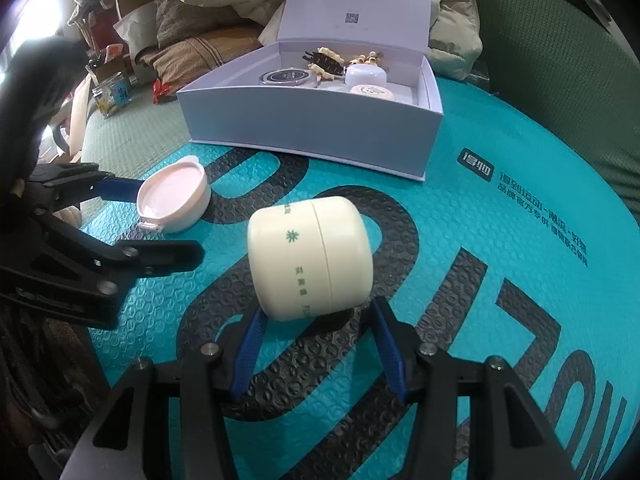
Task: Organize objects
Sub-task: 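Lift the pink lid and cream jar and carry them over the box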
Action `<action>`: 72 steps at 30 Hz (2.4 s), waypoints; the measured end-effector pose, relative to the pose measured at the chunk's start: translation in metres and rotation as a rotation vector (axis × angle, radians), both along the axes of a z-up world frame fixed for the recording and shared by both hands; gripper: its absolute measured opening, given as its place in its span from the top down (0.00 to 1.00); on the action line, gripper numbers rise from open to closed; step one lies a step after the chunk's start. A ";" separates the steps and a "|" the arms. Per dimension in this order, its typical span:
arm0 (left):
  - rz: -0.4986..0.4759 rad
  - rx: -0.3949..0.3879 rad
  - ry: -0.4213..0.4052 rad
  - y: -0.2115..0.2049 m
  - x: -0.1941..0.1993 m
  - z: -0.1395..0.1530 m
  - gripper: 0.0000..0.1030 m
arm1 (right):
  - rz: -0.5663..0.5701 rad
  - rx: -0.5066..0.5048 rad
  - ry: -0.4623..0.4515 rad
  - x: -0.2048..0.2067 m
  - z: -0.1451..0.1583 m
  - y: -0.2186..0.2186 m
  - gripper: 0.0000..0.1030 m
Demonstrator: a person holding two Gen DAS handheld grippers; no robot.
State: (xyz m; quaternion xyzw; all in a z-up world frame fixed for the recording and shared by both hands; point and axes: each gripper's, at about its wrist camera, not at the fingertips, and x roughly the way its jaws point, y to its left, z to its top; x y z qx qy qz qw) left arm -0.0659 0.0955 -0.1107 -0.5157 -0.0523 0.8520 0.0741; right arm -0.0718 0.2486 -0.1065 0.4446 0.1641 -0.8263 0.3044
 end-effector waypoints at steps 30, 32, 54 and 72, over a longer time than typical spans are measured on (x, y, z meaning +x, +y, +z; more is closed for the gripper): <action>-0.066 -0.072 0.127 -0.003 0.007 -0.004 0.45 | -0.010 -0.066 0.001 -0.007 -0.001 -0.007 0.52; -0.065 -0.070 0.127 -0.003 0.008 -0.003 0.45 | -0.010 -0.071 0.005 -0.007 0.001 -0.007 0.53; -0.124 -0.032 0.157 0.003 0.001 -0.005 0.29 | 0.007 -0.056 0.011 -0.032 -0.001 -0.030 0.48; -0.107 -0.029 0.181 -0.008 -0.002 0.001 0.45 | 0.023 -0.086 0.010 -0.045 0.008 -0.043 0.51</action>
